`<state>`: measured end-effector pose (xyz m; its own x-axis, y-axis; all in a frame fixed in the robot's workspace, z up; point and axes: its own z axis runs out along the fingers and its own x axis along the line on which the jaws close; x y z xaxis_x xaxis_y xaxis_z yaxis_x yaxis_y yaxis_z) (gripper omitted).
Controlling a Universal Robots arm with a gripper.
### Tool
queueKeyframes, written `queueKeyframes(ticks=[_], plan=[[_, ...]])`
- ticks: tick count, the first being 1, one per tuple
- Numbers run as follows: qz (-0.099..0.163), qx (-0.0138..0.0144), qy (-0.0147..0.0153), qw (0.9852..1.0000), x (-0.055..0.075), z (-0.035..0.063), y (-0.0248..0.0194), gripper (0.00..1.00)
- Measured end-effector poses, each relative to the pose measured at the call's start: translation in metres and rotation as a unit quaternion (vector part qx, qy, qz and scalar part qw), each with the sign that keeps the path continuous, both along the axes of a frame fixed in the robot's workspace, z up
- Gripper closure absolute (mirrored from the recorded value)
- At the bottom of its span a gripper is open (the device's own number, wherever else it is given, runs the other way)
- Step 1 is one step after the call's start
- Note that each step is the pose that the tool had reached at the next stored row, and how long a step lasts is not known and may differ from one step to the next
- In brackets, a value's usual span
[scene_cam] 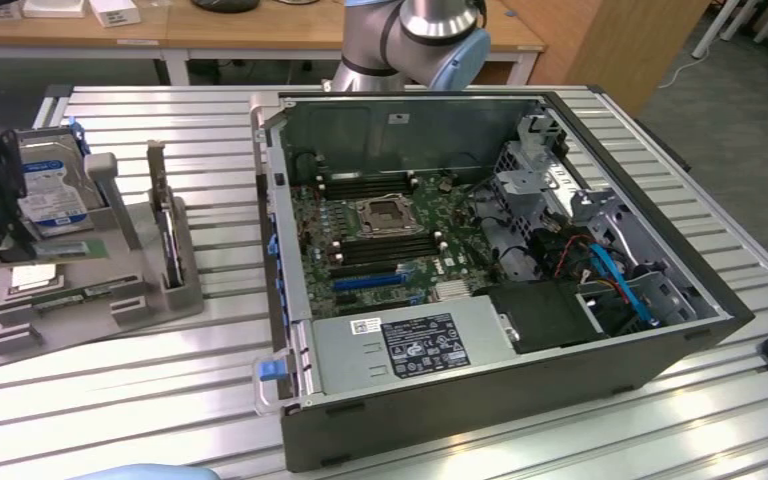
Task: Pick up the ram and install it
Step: 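Pick up the ram and move it above insertion slot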
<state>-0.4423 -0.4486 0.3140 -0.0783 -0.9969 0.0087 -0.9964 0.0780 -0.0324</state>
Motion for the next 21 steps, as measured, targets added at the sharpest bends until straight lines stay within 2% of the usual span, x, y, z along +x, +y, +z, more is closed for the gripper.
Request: queueKeyframes(ticks=[17, 20, 21], plan=[[-0.015, 0.0000, 0.0004, 0.9999, 0.000, 0.0298, 0.0000, 0.87], [-0.015, -0.0010, 0.0007, 0.9999, 0.000, 0.0325, 0.0000, 0.87], [-0.015, -0.0023, 0.0006, 0.9999, 0.000, 0.0327, 0.0002, 0.87]])
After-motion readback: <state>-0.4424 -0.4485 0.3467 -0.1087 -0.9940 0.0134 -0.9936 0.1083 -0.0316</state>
